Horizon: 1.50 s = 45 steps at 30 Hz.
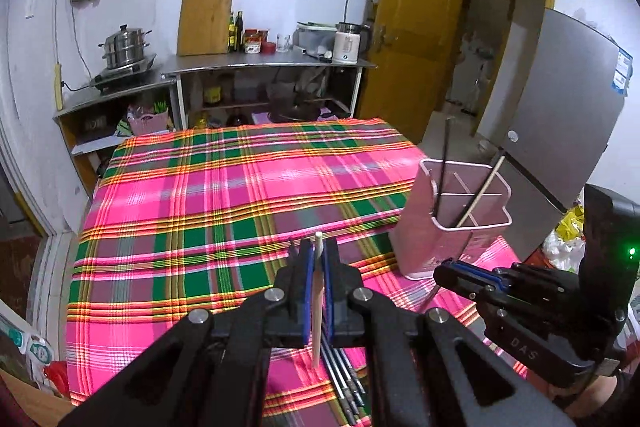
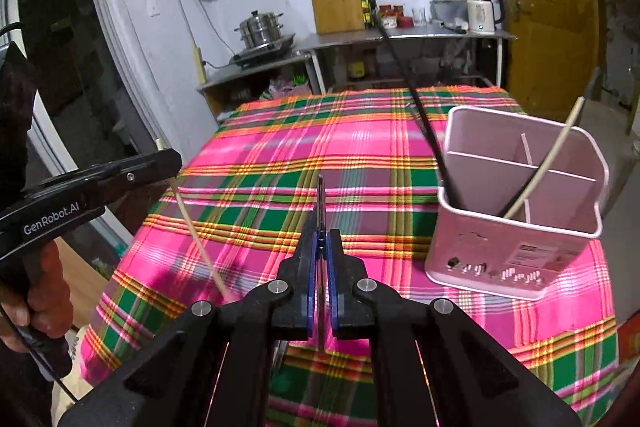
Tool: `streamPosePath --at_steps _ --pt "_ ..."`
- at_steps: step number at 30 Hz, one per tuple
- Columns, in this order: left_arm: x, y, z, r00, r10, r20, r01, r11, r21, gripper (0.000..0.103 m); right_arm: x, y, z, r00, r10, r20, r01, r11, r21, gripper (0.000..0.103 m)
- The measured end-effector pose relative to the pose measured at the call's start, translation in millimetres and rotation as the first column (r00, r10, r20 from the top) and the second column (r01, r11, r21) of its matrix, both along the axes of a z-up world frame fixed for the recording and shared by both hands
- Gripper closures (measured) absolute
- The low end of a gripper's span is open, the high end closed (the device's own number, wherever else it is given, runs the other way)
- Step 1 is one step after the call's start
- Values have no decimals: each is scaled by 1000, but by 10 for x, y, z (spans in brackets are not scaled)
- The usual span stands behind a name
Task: Organize utensils
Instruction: 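Lift the wooden chopstick with the left tool while the right tool grasps a black chopstick, then carry both chopsticks over the pink basket and open both tools to drop them in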
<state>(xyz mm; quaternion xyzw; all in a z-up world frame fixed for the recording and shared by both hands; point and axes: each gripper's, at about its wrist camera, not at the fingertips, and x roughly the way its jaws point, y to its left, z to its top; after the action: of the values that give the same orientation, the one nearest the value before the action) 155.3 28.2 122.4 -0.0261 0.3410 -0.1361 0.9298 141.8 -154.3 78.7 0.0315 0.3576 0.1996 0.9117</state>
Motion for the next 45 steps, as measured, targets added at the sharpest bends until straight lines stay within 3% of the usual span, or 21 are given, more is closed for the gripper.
streamPosePath --at_steps 10,19,37,45 --pt "-125 -182 171 999 -44 12 45 998 -51 98 -181 -277 194 998 -42 46 41 999 30 98" --pt "-98 -623 248 992 -130 4 130 988 -86 98 -231 -617 356 990 -115 76 112 992 54 98" --pt "340 -1175 966 971 -200 130 218 966 -142 98 1 -1173 1013 947 -235 220 219 971 99 98" --pt "614 -1306 867 973 -188 134 207 968 -145 98 245 -1212 929 941 -264 210 246 963 109 98"
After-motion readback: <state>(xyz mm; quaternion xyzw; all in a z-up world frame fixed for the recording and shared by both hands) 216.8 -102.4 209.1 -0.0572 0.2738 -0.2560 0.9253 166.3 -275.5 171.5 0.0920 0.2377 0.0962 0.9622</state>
